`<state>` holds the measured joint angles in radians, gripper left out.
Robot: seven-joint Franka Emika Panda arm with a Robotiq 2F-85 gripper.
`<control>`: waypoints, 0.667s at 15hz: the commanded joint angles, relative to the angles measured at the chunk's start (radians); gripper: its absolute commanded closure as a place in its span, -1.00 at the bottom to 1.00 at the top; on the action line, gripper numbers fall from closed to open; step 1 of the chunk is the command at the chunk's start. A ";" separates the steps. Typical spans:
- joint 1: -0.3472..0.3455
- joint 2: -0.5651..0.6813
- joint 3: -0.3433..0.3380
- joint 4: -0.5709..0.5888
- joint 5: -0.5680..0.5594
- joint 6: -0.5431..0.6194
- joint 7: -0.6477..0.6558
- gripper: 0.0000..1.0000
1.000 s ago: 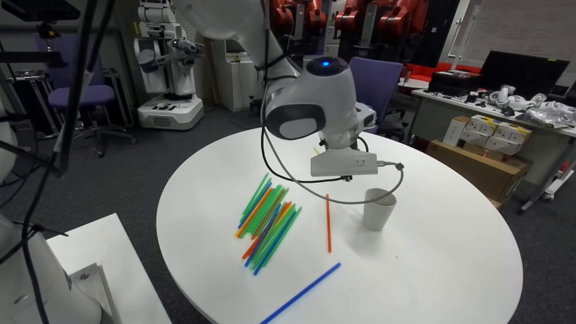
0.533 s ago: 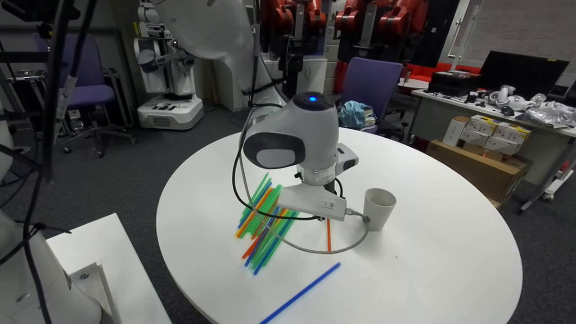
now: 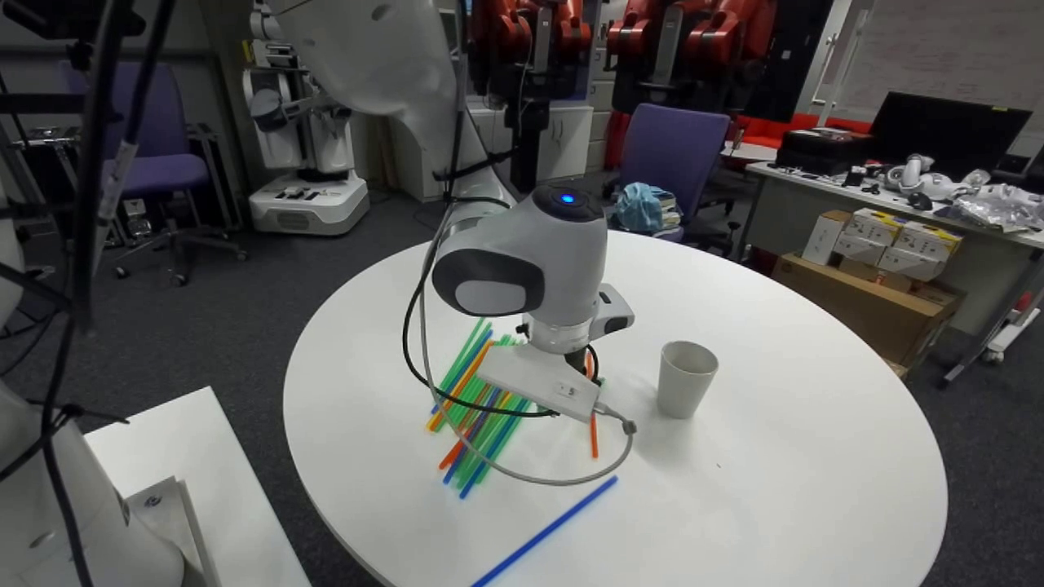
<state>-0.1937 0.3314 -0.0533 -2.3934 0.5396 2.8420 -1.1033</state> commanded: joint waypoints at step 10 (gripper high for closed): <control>0.005 -0.021 -0.018 -0.026 -0.016 -0.074 0.032 0.44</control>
<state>-0.1942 0.3325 -0.0545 -2.4037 0.5396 2.7912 -1.0959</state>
